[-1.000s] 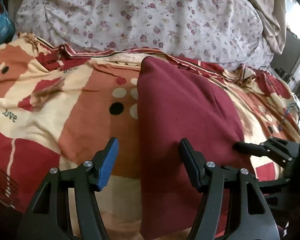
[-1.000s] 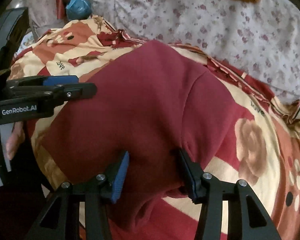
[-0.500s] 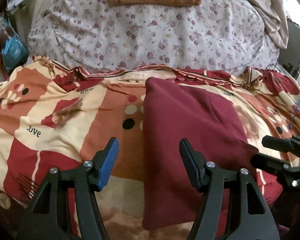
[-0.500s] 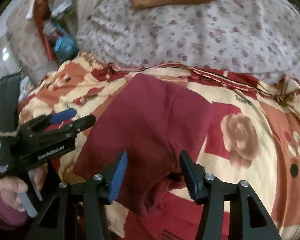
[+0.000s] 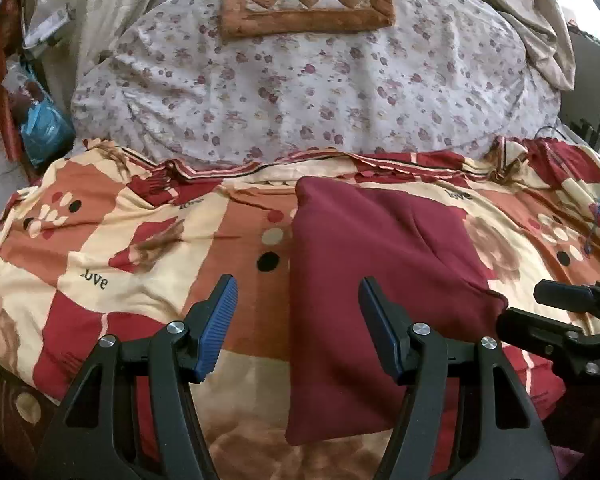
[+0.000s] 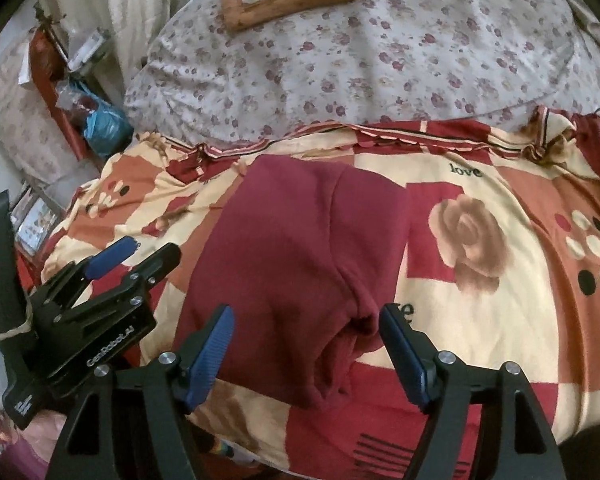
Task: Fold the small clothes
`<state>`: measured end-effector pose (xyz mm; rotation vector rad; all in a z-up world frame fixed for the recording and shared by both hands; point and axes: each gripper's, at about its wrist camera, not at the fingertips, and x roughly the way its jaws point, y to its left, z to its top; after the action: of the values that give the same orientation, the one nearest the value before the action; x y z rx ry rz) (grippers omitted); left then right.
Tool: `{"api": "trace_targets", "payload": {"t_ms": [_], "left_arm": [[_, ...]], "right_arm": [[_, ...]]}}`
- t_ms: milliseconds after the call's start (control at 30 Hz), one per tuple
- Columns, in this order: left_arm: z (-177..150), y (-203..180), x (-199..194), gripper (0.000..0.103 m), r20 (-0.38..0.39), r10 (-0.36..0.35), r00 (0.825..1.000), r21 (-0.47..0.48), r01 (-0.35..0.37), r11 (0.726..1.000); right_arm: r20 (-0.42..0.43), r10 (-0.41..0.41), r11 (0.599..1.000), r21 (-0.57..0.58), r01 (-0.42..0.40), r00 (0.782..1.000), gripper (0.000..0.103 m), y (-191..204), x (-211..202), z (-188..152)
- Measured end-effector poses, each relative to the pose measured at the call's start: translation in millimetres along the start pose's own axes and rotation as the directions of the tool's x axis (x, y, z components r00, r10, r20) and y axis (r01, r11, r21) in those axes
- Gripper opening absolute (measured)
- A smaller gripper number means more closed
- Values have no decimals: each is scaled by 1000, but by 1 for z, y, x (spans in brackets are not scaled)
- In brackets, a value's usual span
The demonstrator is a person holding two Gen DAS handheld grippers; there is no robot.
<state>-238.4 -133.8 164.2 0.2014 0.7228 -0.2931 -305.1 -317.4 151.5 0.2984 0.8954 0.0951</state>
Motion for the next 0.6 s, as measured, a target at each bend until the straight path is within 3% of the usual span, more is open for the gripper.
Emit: {"api": "trace_targets", "payload": {"t_ms": [267, 600], "left_arm": [[-1, 3, 0, 63, 6, -16, 1000, -16, 16, 1000], [-1, 10, -2, 63, 36, -13, 999, -52, 15, 999]], "right_arm": [[22, -75, 996, -44, 76, 997, 73, 7, 13, 4], [8, -97, 994, -50, 98, 995, 74, 5, 24, 3]]}}
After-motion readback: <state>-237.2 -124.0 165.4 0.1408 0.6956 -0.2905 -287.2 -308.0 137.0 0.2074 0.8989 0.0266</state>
